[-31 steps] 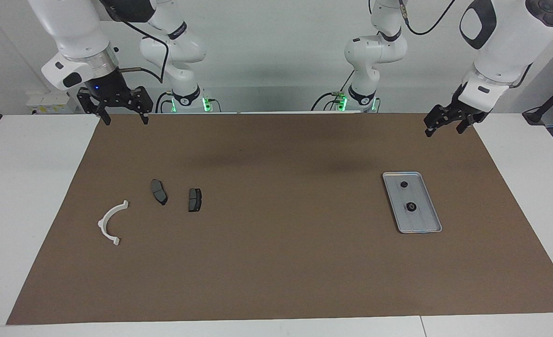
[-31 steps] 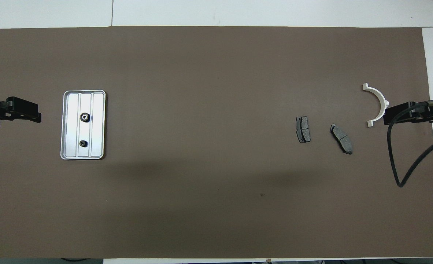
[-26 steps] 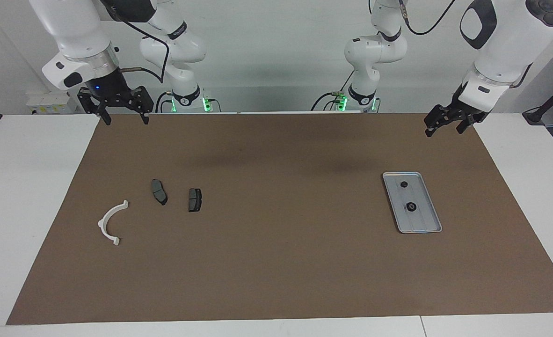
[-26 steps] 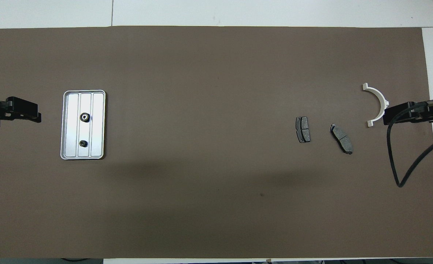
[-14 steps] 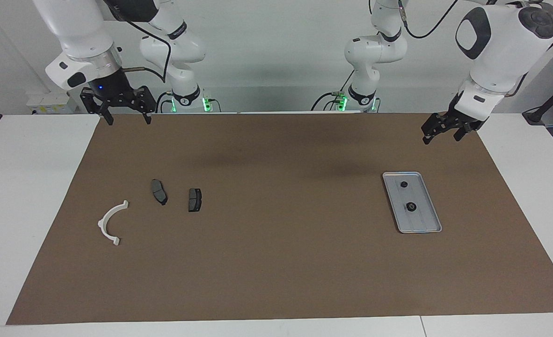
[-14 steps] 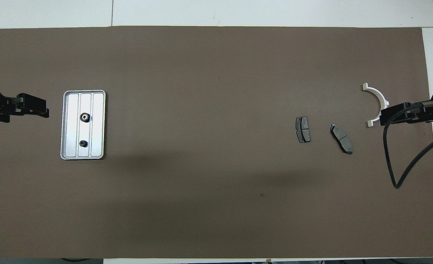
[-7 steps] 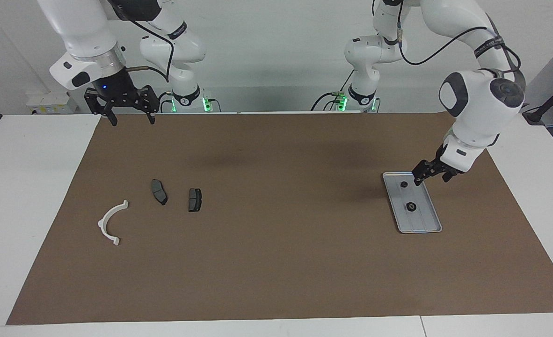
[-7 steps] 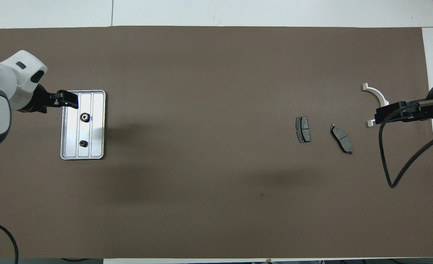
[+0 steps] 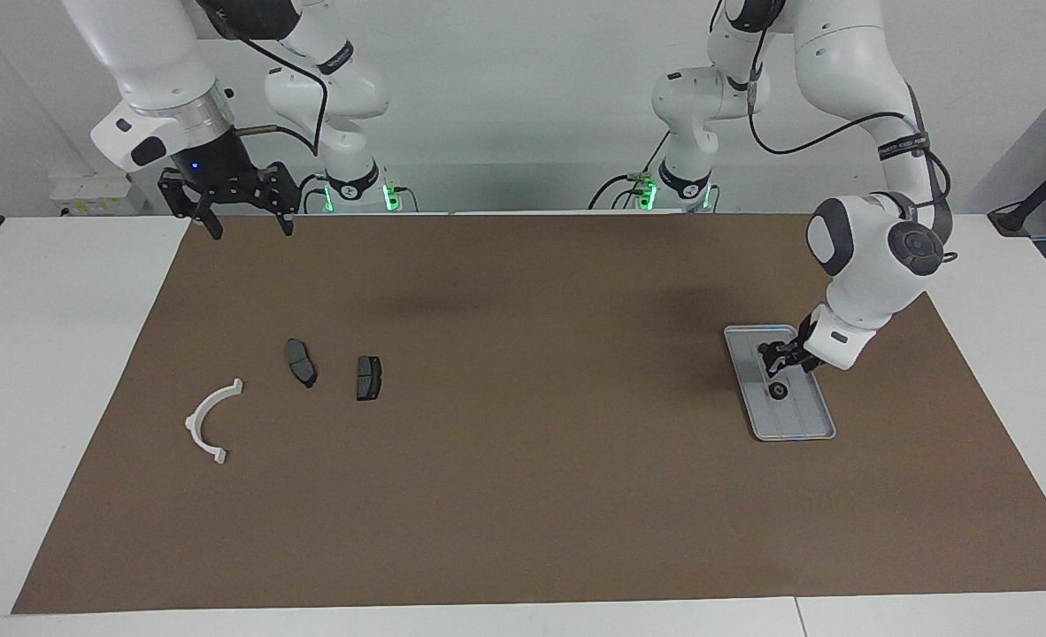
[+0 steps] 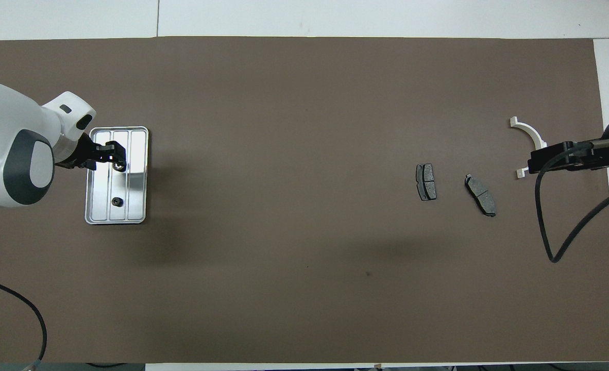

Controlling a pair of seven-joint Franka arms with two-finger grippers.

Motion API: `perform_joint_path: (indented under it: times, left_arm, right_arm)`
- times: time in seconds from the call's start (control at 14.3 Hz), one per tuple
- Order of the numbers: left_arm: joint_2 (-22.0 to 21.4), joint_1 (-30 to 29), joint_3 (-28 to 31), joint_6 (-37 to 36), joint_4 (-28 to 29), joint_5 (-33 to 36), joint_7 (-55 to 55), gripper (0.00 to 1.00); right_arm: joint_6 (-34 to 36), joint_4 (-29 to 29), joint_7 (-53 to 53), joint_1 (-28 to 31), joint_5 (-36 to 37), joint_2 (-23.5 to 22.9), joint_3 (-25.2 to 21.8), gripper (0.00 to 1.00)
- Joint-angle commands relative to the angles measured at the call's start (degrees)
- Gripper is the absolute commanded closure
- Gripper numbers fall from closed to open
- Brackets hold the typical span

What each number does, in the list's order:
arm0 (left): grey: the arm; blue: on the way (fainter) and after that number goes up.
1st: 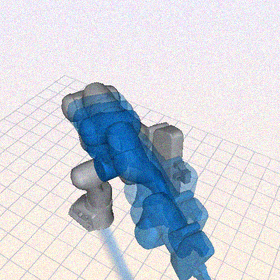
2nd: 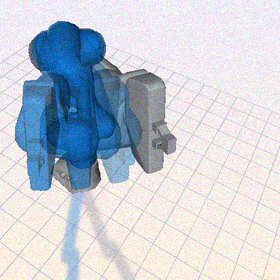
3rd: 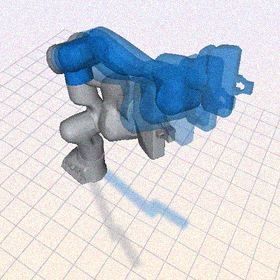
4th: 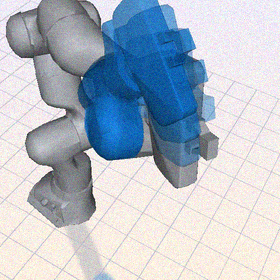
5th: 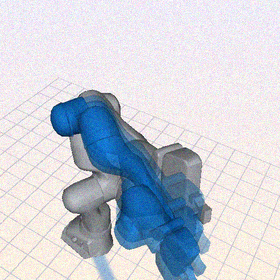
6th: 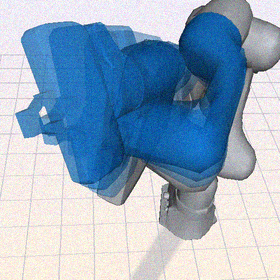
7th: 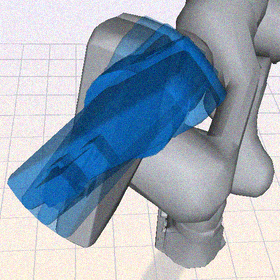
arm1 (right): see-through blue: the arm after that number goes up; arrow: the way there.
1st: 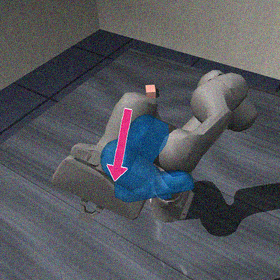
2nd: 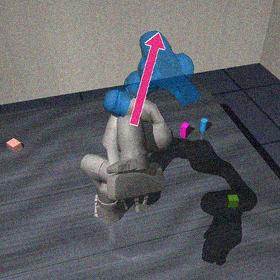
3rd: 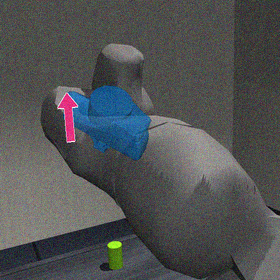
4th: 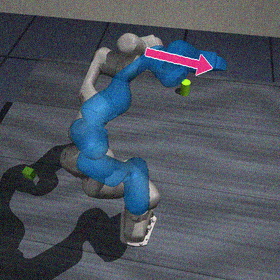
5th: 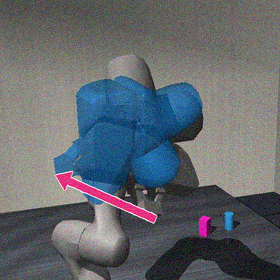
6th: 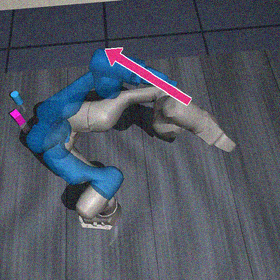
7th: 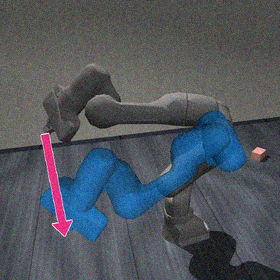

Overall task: Place bearing gear from tray to pile
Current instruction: 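Reach the left gripper into the silver tray and grasp the dark bearing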

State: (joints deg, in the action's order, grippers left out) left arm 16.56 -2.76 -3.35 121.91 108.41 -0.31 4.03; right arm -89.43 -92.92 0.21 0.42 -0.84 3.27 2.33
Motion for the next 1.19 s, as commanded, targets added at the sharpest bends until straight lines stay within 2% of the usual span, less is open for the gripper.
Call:
perform_joint_path:
  times: [0.0,0.35,0.63,0.84,0.98,1.12]
  left_arm:
    - [0.66,-0.5,-0.26,4.28,2.06,0.93,0.54,0.3]
    - [2.68,-1.02,-0.17,8.42,2.86,0.93,0.54,0.31]
    - [3.83,-1.29,-0.17,10.18,3.56,0.93,0.54,0.38]
    - [3.83,-1.29,-0.17,10.54,4.18,0.93,0.71,0.39]
    - [3.83,-1.2,-0.26,10.45,4.18,0.93,0.8,0.5]
    - [3.83,-1.11,-0.26,9.75,4.09,0.93,0.8,0.77]
  right_arm:
    - [-1.44,-1.83,-1.35,0.98,-1.45,1.3,-0.04,0.0]
    - [-1.53,-2.27,-1.0,0.63,-1.45,1.56,0.05,0.0]
    - [-1.62,-3.85,-1.26,0.89,-1.45,2.36,-0.04,0.0]
    - [-1.62,-3.85,-1.09,0.81,-1.45,2.36,-0.04,0.0]
    - [-1.62,-3.85,-1.18,0.81,-1.45,2.36,-0.04,0.0]
    - [-1.62,-3.85,-1.35,0.81,-1.45,2.36,-0.04,0.0]
